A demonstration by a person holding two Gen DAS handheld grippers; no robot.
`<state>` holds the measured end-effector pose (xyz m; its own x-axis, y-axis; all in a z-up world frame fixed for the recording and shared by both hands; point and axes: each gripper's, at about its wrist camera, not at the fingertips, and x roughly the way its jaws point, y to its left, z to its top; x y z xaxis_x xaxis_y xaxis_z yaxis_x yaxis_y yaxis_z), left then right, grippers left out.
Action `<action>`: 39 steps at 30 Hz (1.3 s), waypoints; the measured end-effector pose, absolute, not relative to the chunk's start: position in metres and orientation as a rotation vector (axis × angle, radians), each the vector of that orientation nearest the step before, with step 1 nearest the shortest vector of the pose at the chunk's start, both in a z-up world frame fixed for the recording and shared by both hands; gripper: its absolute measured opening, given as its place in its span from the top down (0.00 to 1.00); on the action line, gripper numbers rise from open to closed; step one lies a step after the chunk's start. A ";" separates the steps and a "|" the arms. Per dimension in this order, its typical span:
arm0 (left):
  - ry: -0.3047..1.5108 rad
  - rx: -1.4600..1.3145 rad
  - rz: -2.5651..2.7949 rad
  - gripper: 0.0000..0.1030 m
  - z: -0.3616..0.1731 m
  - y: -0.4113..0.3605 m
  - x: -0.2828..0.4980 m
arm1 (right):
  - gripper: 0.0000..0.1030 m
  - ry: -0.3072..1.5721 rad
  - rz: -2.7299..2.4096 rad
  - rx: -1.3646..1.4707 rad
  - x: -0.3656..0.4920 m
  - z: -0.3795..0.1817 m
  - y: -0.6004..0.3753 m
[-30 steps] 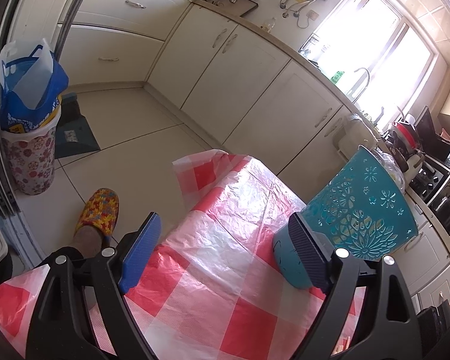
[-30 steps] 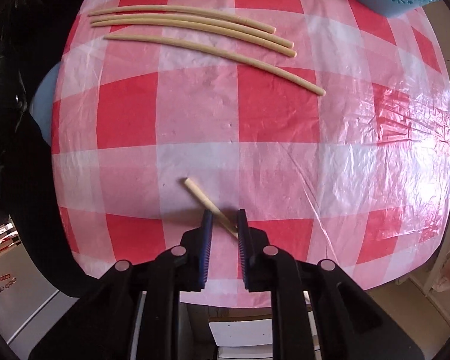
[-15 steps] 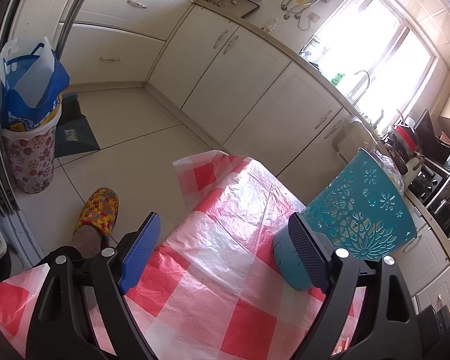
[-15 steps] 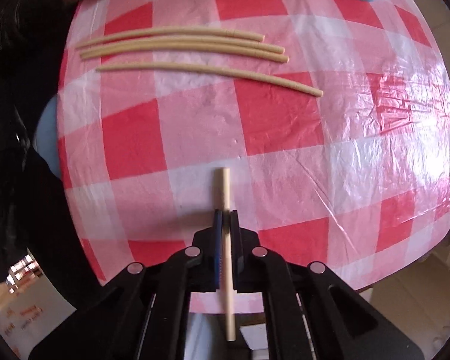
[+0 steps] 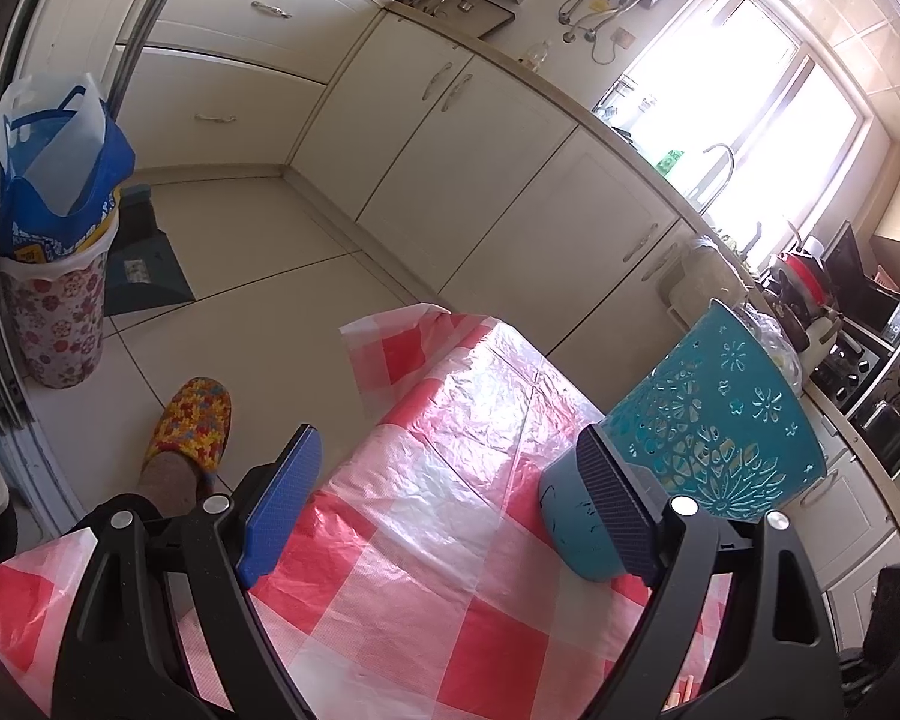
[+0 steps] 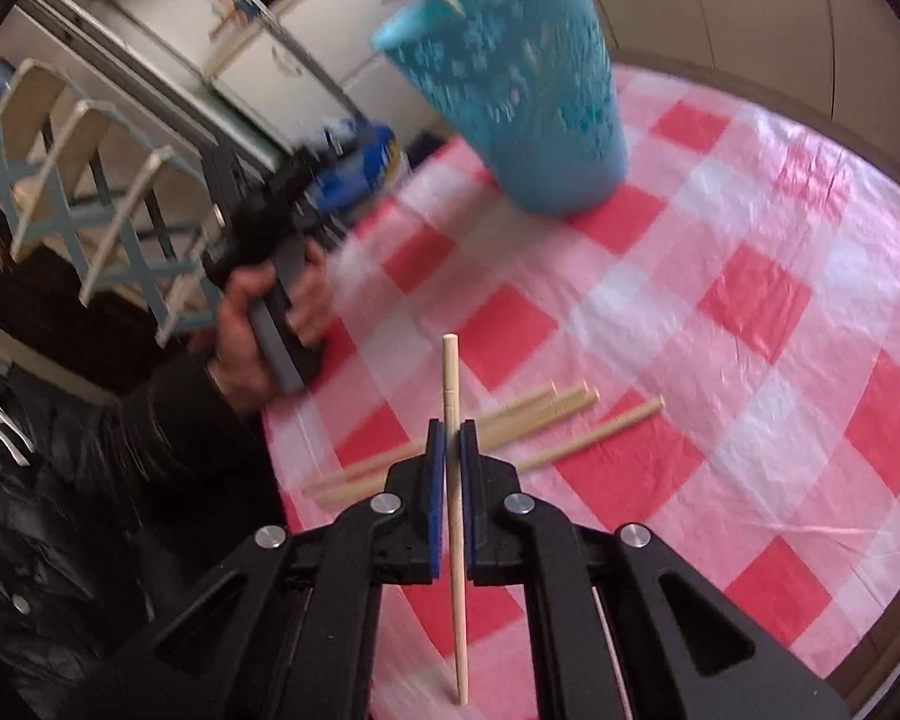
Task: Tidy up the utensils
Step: 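Lift the chopstick into the teal basket and open the right tool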
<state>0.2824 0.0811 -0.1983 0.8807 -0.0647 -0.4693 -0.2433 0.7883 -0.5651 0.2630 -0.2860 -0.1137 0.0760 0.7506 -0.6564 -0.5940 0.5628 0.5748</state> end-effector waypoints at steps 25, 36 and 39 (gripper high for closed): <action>0.471 -0.680 0.084 0.19 -0.198 0.082 0.280 | 0.94 0.359 0.866 0.443 0.358 0.074 -0.274; 0.468 -0.699 0.079 0.19 -0.199 0.086 0.280 | 0.80 0.594 0.691 0.308 0.379 -0.027 -0.233; 0.469 -0.700 0.079 0.19 -0.199 0.086 0.280 | 0.33 0.564 0.623 0.315 0.357 -0.031 -0.248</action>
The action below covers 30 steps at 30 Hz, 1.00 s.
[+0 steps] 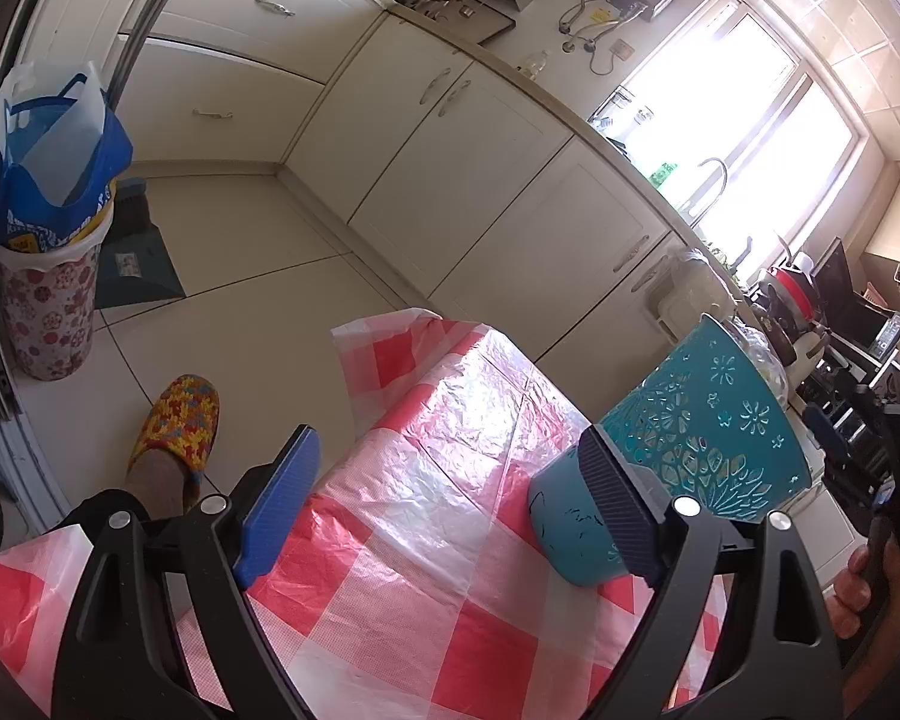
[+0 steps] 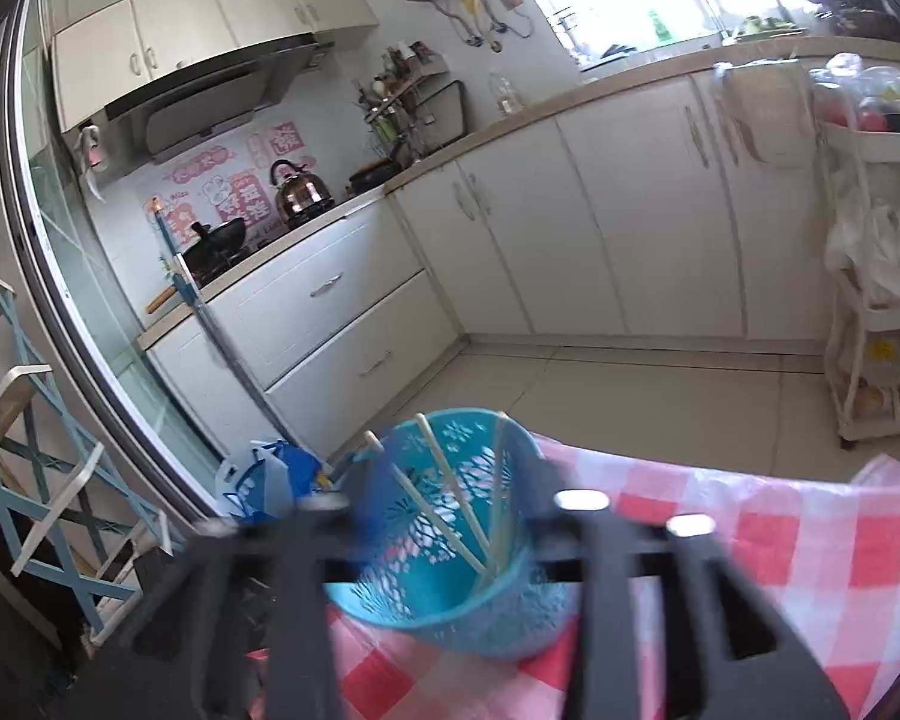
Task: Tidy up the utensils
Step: 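Lift the chopstick into the teal basket and open the right tool, then lower both tools toward the remaining chopsticks on the cloth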
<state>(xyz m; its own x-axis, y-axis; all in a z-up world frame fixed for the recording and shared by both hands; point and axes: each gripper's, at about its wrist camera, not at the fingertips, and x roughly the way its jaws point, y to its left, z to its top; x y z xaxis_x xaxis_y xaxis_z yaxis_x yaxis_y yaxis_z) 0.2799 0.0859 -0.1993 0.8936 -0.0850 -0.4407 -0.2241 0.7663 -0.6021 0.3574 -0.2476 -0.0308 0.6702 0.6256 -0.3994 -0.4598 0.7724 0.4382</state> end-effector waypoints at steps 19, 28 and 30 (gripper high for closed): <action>0.795 -0.107 -0.199 0.18 -0.175 -0.053 0.268 | 0.59 1.011 0.198 0.186 0.226 -0.165 -0.279; 0.885 0.196 -0.317 0.18 -0.190 -0.129 0.257 | 0.61 1.000 0.244 -0.048 0.228 -0.167 -0.258; 0.911 0.216 -0.328 0.18 -0.198 -0.132 0.259 | 0.61 0.998 0.280 -0.096 0.226 -0.167 -0.257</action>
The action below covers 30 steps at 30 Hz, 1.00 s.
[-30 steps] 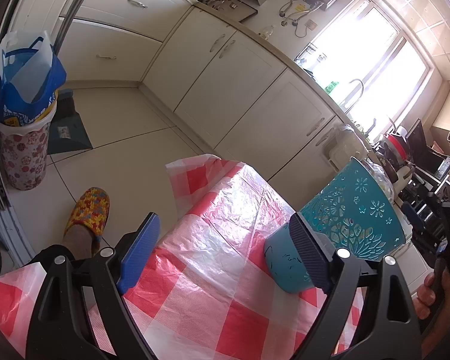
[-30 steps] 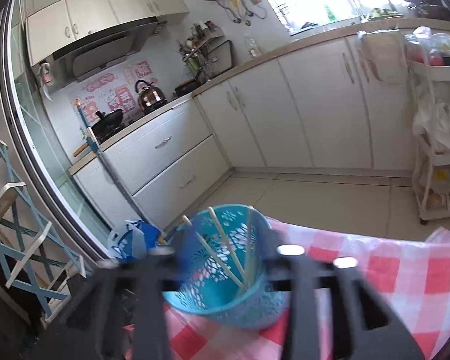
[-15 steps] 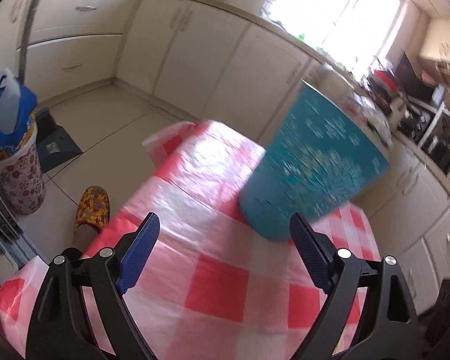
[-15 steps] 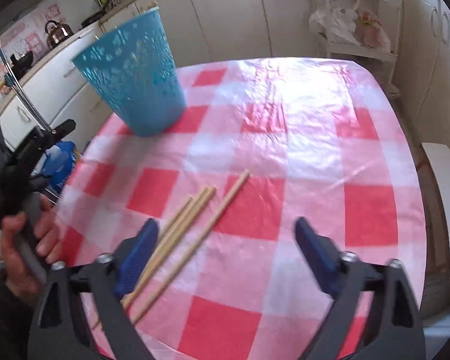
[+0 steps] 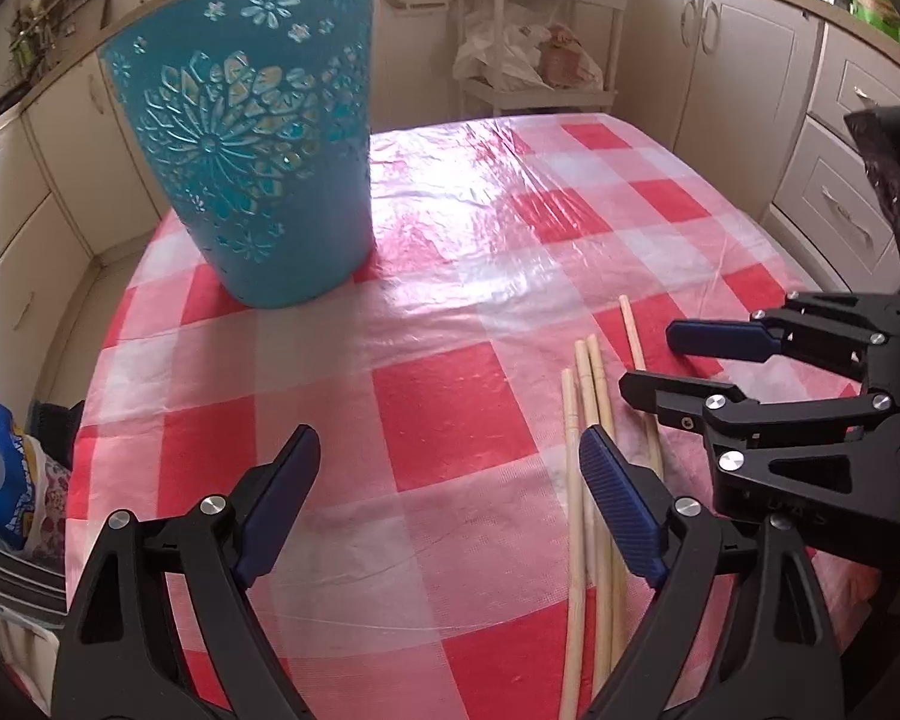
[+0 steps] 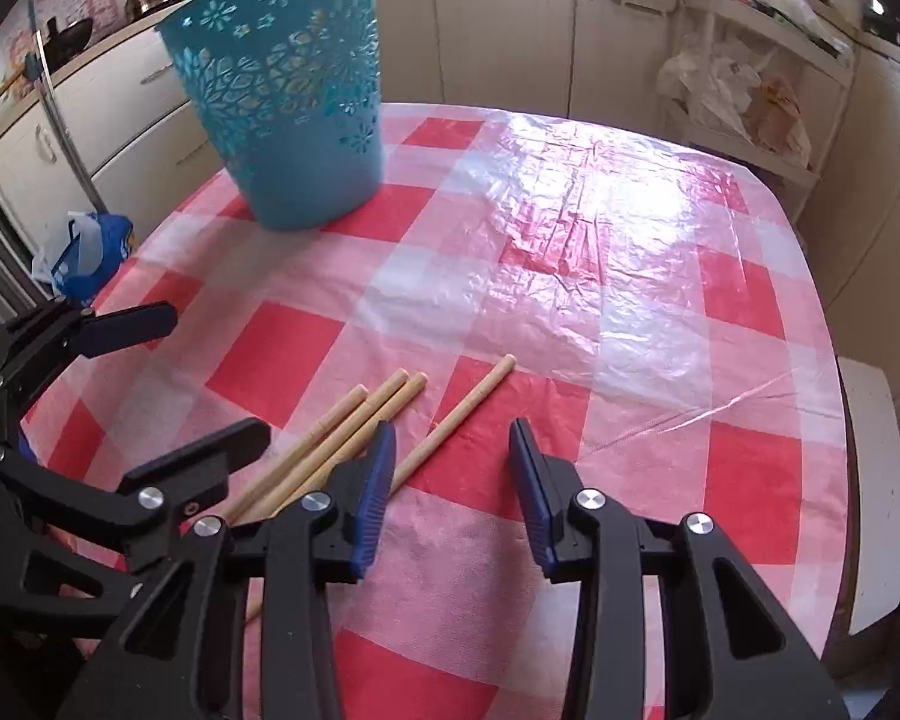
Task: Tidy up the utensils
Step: 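Lower both tools toward the remaining chopsticks on the cloth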
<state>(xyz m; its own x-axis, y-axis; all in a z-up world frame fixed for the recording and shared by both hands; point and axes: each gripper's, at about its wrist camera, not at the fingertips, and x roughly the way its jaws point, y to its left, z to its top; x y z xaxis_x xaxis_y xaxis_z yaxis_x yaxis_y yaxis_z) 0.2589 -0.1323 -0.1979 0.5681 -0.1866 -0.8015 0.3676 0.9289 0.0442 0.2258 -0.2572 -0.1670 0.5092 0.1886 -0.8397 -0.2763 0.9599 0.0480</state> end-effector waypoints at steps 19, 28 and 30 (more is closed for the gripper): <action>0.999 0.158 -0.252 0.62 -0.204 -0.112 0.282 | 0.63 1.024 0.329 -0.016 0.240 -0.167 -0.238; 1.041 0.175 -0.257 0.80 -0.203 -0.110 0.284 | 0.72 1.008 0.393 -0.172 0.239 -0.168 -0.209; 1.045 0.175 -0.272 0.91 -0.202 -0.107 0.285 | 0.79 1.014 0.402 -0.184 0.239 -0.168 -0.211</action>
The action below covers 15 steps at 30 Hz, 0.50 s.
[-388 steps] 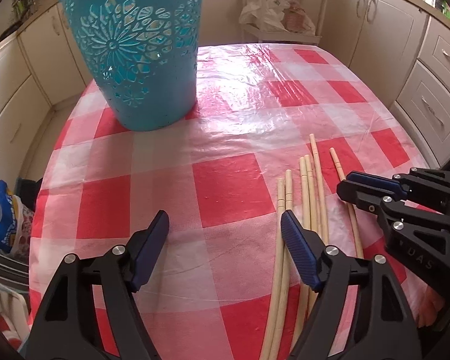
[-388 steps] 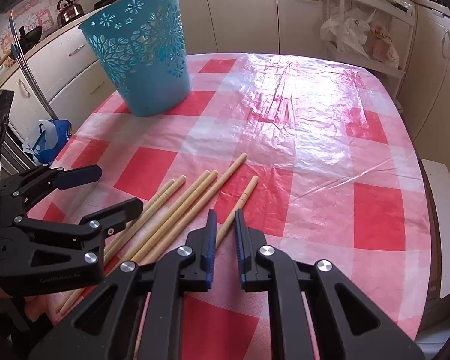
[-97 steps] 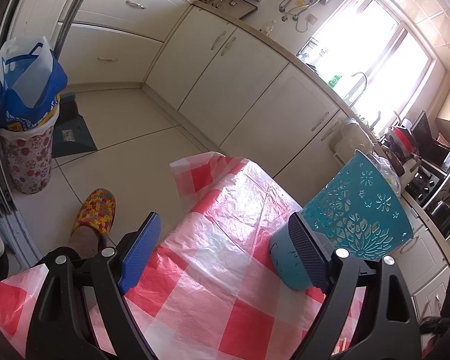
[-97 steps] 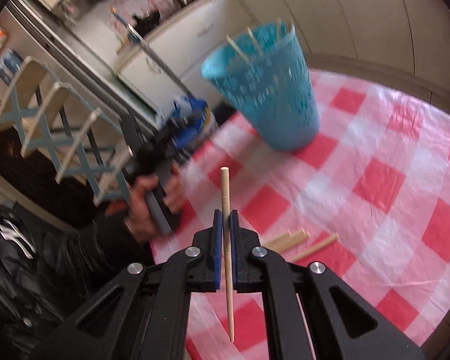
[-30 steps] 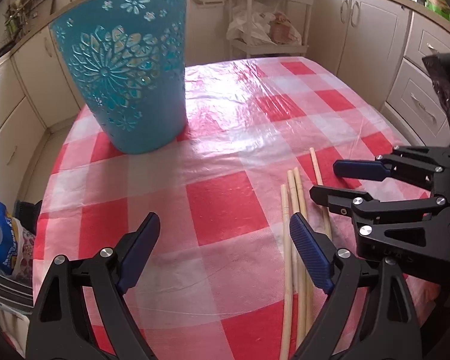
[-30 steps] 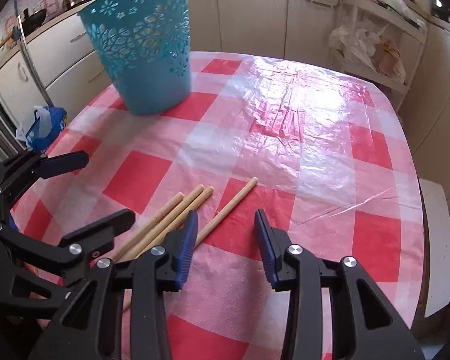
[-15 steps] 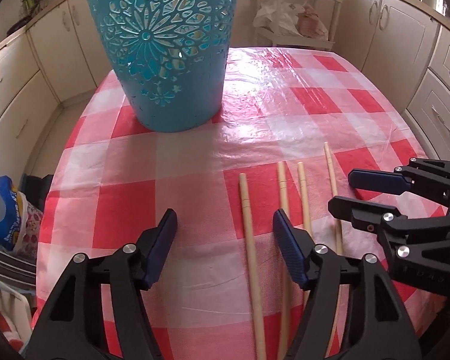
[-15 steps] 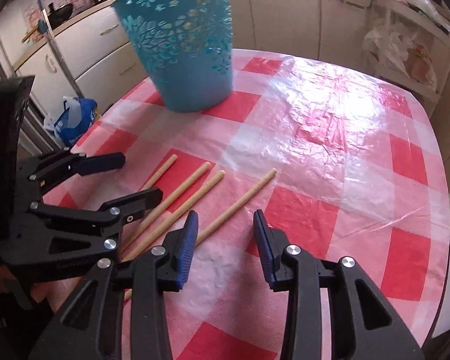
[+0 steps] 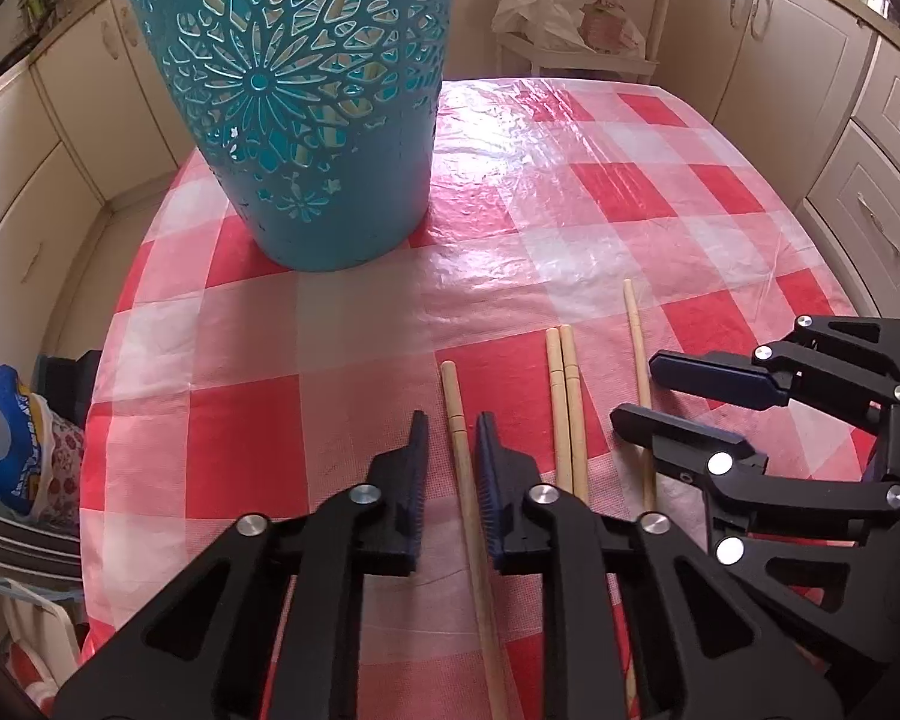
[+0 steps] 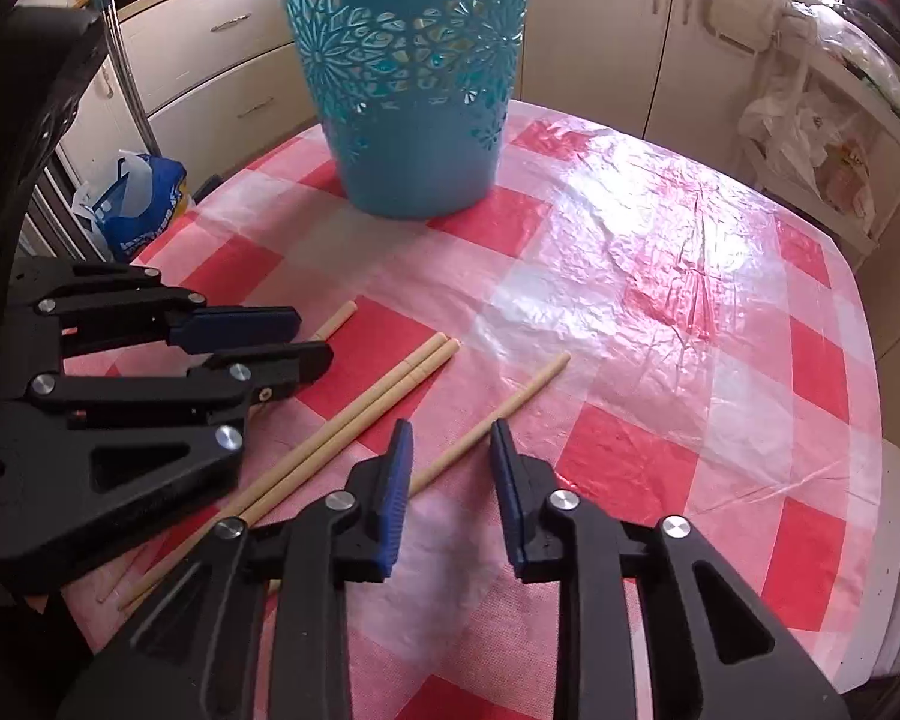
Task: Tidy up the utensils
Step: 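Close the left tool on one chopstick while the right tool grasps another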
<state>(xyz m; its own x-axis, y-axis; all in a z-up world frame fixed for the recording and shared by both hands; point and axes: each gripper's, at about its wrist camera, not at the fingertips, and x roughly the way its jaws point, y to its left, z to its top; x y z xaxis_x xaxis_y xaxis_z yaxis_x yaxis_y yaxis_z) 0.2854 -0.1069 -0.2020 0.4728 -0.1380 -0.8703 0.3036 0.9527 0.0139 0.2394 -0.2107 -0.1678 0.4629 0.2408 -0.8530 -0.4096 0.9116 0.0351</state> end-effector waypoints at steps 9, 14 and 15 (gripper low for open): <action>1.063 0.187 -0.313 0.94 -0.203 -0.108 0.290 | 0.85 1.045 0.371 -0.176 0.243 -0.167 -0.213; 1.066 0.133 -0.354 0.95 -0.202 -0.100 0.292 | 0.93 1.039 0.368 -0.112 0.240 -0.166 -0.218; 1.058 0.091 -0.370 0.95 -0.201 -0.094 0.291 | 0.95 1.039 0.374 -0.078 0.239 -0.166 -0.221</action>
<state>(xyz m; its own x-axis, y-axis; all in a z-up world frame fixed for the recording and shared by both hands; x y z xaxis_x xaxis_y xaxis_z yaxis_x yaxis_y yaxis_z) 0.2913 -0.0937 -0.2012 0.4359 -0.2535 -0.8636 0.3396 0.9349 -0.1030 0.2391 -0.2209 -0.1662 0.4501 0.2660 -0.8524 -0.3388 0.9341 0.1126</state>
